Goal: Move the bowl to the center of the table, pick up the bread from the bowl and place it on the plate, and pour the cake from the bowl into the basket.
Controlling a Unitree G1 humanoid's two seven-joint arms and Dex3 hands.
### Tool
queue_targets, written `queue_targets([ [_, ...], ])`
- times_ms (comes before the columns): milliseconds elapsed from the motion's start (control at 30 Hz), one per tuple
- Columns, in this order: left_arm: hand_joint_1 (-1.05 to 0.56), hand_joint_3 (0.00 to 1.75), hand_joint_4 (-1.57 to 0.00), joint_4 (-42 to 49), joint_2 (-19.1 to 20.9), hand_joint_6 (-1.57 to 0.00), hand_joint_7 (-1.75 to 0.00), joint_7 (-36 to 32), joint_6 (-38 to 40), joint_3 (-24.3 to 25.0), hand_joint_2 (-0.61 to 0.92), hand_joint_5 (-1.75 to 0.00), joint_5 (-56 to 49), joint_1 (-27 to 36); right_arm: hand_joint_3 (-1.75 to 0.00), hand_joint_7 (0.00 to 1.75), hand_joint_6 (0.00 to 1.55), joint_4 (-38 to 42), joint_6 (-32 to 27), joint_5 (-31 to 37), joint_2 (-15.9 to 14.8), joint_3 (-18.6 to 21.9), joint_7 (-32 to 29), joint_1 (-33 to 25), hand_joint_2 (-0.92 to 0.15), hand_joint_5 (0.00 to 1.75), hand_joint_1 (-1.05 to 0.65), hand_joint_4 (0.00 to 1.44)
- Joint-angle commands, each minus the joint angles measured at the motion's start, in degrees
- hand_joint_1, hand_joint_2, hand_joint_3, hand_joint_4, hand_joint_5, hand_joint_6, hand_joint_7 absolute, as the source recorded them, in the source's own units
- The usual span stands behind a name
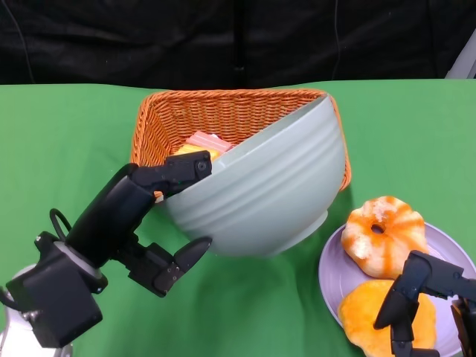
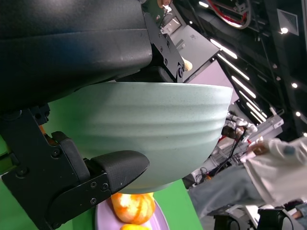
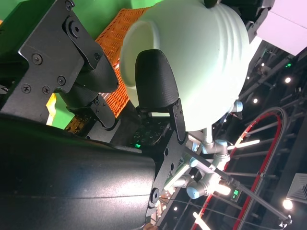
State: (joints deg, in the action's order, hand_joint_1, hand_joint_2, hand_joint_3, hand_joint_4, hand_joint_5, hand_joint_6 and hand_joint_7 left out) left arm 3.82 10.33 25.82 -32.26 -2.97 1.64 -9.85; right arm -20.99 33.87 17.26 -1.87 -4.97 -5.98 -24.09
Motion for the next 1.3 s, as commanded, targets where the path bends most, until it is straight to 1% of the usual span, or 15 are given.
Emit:
queue_targets([
  [33, -0.11, 1.66, -1.07, -0.47, 4.38, -0.91, -1.73, -1.67, -9.60, 0.52, 0.22, -1.75, -7.60, 2.14, -1.75, 1.58, 0.85, -1.24, -0.42, -0.58, -0.33, 0.42, 0.22, -0.78, -0.20, 1.75, 0.13, 1.04],
  [167, -0.13, 1.63, -1.04, 2.93, 8.68, -0.82, -1.75, -8.05, -24.98, 2.44, 0.18, -1.75, -22.57, 2.46, -1.75, 1.58, 0.85, -1.68, -0.32, -0.53, -0.42, 0.49, 0.31, -1.12, -0.20, 1.75, 0.13, 1.03],
  [367, -0.12, 1.31, -1.03, 9.31, 11.13, -0.77, -1.75, -20.93, -37.07, 4.67, 0.22, -1.75, -40.88, 1.37, -1.75, 1.58, 0.85, -1.97, 0.06, -1.09, -0.39, 0.31, 0.65, -1.57, -0.20, 1.75, 0.13, 1.02],
  [500, -0.11, 1.24, -1.02, 9.43, 12.00, -0.78, -1.75, -31.92, -38.20, 5.25, 0.25, -1.75, -53.10, 2.24, -1.75, 1.59, 0.85, -2.52, 0.25, -0.82, -0.25, 0.17, 0.62, -2.05, -0.21, 1.75, 0.13, 1.02],
  [633, -0.14, 1.04, -1.01, 8.59, 14.97, -0.78, -1.75, -44.55, -35.66, 2.04, 0.37, -1.75, -65.32, 2.18, -1.75, 1.59, 0.85, -2.71, 0.10, -0.82, -0.23, 0.06, 0.65, -2.29, -0.21, 1.75, 0.12, 1.01],
  [700, -0.16, 0.89, -1.00, 8.09, 17.11, -0.78, -1.75, -49.56, -33.15, -0.87, 0.44, -1.75, -70.27, 1.88, -1.75, 1.59, 0.85, -2.72, 0.00, -0.52, -0.17, 0.09, 0.52, -2.26, -0.21, 1.75, 0.12, 1.01],
  [767, -0.25, 0.41, -0.98, 7.50, 19.21, -0.87, -1.49, -52.65, -29.57, -4.35, 0.60, -1.75, -74.25, 1.84, -1.75, 1.59, 0.84, -2.63, 0.14, -0.35, -0.19, 0.13, 0.44, -2.20, -0.21, 1.75, 0.12, 1.00],
  [800, -0.27, 0.26, -0.97, 7.24, 20.10, -0.91, -1.38, -52.35, -27.60, -5.90, 0.66, -1.75, -75.17, 2.07, -1.75, 1.59, 0.84, -2.72, 0.01, -0.39, -0.17, 0.10, 0.48, -2.23, -0.20, 1.75, 0.11, 1.00],
  [867, -0.31, 0.07, -0.91, 6.81, 21.47, -1.02, -0.98, -50.40, -24.55, -8.27, 0.74, -1.75, -74.86, 2.51, -1.75, 1.59, 0.84, -2.92, -0.26, -0.50, -0.11, 0.02, 0.56, -2.31, -0.20, 1.75, 0.11, 1.00],
  [933, -0.32, 0.03, -0.89, 6.50, 22.25, -1.05, -0.85, -46.60, -22.10, -10.30, 0.76, -1.75, -72.05, 3.16, -1.75, 1.59, 0.84, -2.86, -0.16, -0.48, -0.06, 0.01, 0.48, -2.26, -0.20, 1.75, 0.11, 1.00],
  [1000, -0.29, 0.02, -0.80, 5.32, 22.84, -0.98, -0.36, -34.40, -18.68, -12.44, 0.84, -1.25, -63.78, 4.63, -1.75, 1.59, 0.84, -2.76, -0.25, -0.69, -0.04, 0.01, 0.52, -2.09, -0.20, 1.75, 0.12, 1.00],
  [1067, -0.27, 0.01, -0.75, 2.45, 23.55, -0.87, -0.09, -24.06, -14.95, -13.60, 0.90, -0.73, -56.01, 6.14, -1.75, 1.59, 0.84, -2.61, -0.19, -0.90, -0.10, -0.05, 0.61, -1.83, -0.20, 1.75, 0.12, 1.00],
  [1133, -0.29, 0.00, -0.74, -0.70, 24.02, -0.76, -0.03, -17.42, -11.63, -13.94, 0.91, -0.45, -50.95, 7.40, -1.75, 1.59, 0.84, -2.46, -0.16, -0.60, -0.14, 0.00, 0.56, -1.53, -0.19, 1.75, 0.11, 1.01],
  [1200, -0.44, 0.08, -0.64, -4.55, 24.35, -0.59, -0.01, -11.78, -7.70, -13.92, 0.92, -0.25, -48.08, 8.63, -1.75, 1.59, 0.84, -2.31, -0.22, -0.54, -0.34, 0.08, 0.70, -1.27, -0.19, 1.75, 0.12, 1.01],
  [1300, -0.57, 0.13, -0.55, -9.69, 24.67, -0.52, 0.00, -6.02, -2.96, -13.60, 0.92, -0.16, -43.30, 10.11, -1.75, 1.59, 0.84, -1.89, -0.06, -0.90, -0.67, -0.04, 1.07, -0.72, -0.19, 1.75, 0.13, 1.01],
])
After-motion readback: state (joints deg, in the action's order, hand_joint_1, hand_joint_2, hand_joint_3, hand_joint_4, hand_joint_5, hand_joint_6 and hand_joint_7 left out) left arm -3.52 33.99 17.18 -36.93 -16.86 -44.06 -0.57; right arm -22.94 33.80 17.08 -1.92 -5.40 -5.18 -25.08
